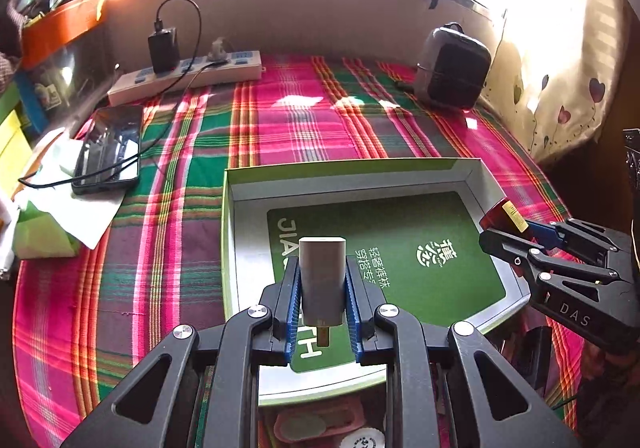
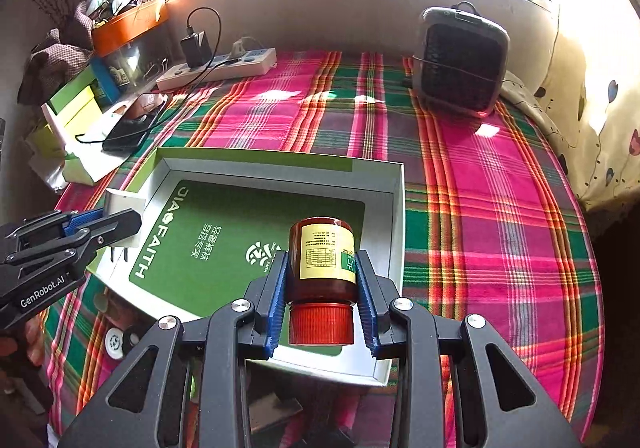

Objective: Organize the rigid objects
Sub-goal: 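Carry the charger with the left tool and the bottle with the right tool into the green box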

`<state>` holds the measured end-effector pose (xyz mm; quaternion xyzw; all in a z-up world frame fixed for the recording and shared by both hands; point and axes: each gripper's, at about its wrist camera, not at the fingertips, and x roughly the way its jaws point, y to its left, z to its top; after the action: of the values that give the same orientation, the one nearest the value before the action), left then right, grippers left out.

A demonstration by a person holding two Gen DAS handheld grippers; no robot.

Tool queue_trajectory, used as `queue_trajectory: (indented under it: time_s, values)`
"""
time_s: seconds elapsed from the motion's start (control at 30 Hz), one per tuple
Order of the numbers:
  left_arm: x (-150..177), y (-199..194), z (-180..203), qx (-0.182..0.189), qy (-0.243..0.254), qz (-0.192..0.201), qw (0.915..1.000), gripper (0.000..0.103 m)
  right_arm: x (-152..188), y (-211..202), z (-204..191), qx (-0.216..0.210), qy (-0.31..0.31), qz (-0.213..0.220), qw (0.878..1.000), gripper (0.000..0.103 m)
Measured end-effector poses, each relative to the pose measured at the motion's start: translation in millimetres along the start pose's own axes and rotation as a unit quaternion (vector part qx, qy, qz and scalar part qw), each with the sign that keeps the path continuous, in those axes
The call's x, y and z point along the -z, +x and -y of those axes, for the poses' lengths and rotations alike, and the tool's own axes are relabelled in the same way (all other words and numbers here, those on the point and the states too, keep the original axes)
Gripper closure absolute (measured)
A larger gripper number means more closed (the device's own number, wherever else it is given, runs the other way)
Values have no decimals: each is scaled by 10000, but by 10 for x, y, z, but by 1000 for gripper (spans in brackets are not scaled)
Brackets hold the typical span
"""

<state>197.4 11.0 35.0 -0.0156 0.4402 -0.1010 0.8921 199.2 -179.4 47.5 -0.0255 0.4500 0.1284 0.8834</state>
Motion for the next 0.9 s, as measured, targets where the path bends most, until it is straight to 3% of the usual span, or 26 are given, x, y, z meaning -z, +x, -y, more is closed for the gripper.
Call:
queue_trajectory:
  time_s: [0.23,0.9]
  values:
    - [-15,161,28,-50,55,-92,9999,84,-33,222,-47,40,-127,-210,9997,70]
    - [-32,284,-23,-60,-64,-144,9999,84,-47,403,-44,156,-198,-239,9994,70]
